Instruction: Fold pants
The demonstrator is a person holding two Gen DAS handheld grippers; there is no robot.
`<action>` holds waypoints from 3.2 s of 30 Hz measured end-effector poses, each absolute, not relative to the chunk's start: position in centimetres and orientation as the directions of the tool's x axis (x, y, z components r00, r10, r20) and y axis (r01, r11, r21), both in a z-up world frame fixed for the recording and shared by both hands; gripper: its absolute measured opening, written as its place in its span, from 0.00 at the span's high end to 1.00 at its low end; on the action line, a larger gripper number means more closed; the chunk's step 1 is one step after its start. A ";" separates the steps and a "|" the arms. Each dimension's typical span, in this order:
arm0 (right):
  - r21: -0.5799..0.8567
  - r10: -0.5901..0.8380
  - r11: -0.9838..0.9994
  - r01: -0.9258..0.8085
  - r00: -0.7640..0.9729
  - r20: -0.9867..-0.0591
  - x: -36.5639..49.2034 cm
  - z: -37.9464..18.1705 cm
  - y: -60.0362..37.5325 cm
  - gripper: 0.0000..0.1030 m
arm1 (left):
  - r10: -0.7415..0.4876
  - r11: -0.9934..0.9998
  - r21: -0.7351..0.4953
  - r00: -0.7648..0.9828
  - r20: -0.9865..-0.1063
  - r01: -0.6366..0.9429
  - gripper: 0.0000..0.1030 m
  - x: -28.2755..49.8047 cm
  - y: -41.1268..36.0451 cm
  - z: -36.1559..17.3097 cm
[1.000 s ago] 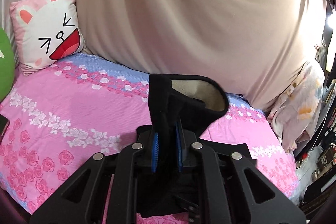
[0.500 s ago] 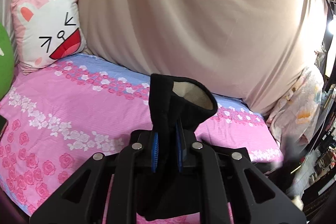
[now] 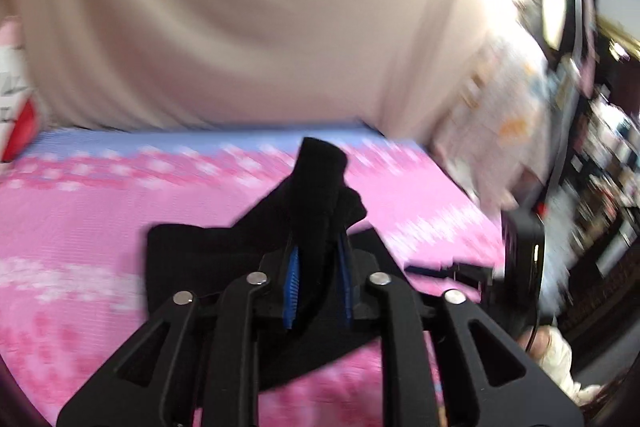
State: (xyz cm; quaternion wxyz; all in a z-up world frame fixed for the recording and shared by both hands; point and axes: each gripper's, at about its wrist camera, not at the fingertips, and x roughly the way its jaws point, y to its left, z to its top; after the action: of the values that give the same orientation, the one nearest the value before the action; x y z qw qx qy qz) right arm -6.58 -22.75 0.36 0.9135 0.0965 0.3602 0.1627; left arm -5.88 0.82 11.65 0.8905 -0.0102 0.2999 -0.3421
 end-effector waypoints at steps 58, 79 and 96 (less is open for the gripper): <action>0.150 0.186 0.982 -0.117 0.754 -0.630 -2.4 1.5 -19.1 0.85 | -0.070 0.987 0.056 0.717 -0.693 0.151 0.17 -1.2 3.8 0.3; 0.091 0.158 0.987 -0.134 0.664 -0.731 5.0 -4.0 -16.4 0.99 | -0.059 0.988 0.059 0.694 -0.717 0.145 0.10 -0.2 3.6 -0.4; 0.327 0.230 0.945 0.006 0.700 -0.676 -7.9 -2.8 -24.0 0.67 | -0.079 0.995 -0.019 0.674 -0.735 0.096 0.10 -2.2 7.3 -0.7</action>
State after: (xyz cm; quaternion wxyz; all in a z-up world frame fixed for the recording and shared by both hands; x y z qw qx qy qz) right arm -7.87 -23.98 -2.81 0.9090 0.1541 0.3823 0.0616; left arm -2.20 7.25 -0.72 0.9148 0.0104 0.4009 -0.0479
